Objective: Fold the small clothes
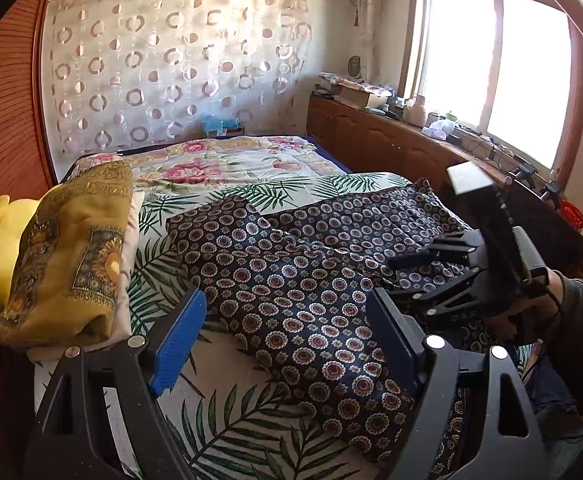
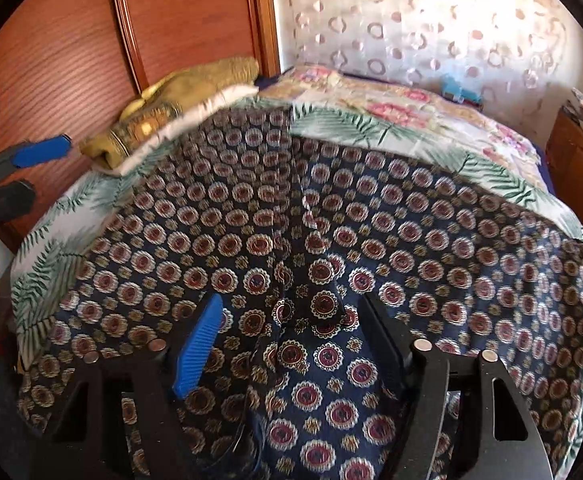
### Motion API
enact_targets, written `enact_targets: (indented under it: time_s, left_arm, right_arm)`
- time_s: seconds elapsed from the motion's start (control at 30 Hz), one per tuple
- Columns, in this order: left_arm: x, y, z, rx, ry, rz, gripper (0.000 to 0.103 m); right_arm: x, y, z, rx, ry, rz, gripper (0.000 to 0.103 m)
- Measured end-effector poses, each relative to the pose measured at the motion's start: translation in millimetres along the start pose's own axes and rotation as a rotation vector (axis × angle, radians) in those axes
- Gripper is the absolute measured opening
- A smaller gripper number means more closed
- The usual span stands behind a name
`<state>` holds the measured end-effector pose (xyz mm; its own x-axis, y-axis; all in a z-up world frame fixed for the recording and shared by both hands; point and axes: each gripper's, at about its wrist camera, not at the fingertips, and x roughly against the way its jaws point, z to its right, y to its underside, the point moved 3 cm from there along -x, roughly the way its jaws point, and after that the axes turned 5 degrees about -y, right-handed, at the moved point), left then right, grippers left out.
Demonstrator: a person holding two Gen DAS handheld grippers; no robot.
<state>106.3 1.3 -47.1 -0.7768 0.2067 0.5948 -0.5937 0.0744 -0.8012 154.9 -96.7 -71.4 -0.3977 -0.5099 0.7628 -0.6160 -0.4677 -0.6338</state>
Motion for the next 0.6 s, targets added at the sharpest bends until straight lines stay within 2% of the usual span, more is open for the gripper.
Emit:
enact_targets:
  time_s: [0.07, 0.1, 0.13, 0.17, 0.2, 0.23, 0.27, 0.4, 0.6]
  left_arm:
    - [0.9, 1.5, -1.9, 0.005, 0.0, -0.001, 0.083]
    - [0.7, 2.3, -2.4, 0.007, 0.001, -0.002, 0.083]
    - [0.8, 3.0, -3.0, 0.008, 0.001, -0.002, 0.083]
    - [0.5, 3.7, -3.5, 0.011, 0.0, -0.003, 0.083]
    - [0.6, 4.6, -3.8, 0.014, -0.001, -0.004, 0.083]
    - [0.8, 5.4, -4.0, 0.017, -0.001, -0.005, 0.083]
    - [0.5, 5.9, -4.4, 0.02, -0.001, -0.005, 0.083]
    - [0.5, 8.6, -4.4, 0.025, -0.001, -0.009, 0.083]
    - [-2.3, 11.9, -0.5, 0.021, 0.009, -0.019, 0.083]
  right_arm:
    - [-5.0, -2.4, -3.1, 0.035, 0.011, -0.007, 0.057]
    - [-6.0, -3.7, -4.8, 0.045, 0.005, -0.009, 0.05]
    - [-6.6, -5.5, -7.1, 0.047, -0.019, -0.01, 0.033]
    - [-8.0, -7.2, -9.2, 0.054, -0.029, -0.007, 0.022]
    - [-10.0, -8.1, -11.5, 0.069, -0.028, -0.005, 0.018]
    - [-11.8, -9.5, -13.9, 0.083, -0.033, 0.0, 0.009]
    - [-10.5, -6.7, -15.3, 0.085, -0.042, 0.005, 0.006]
    - [-5.1, -3.3, -14.1, 0.074, -0.031, 0.05, 0.005]
    - [30.2, 17.5, 3.8, 0.017, -0.007, 0.129, 0.004]
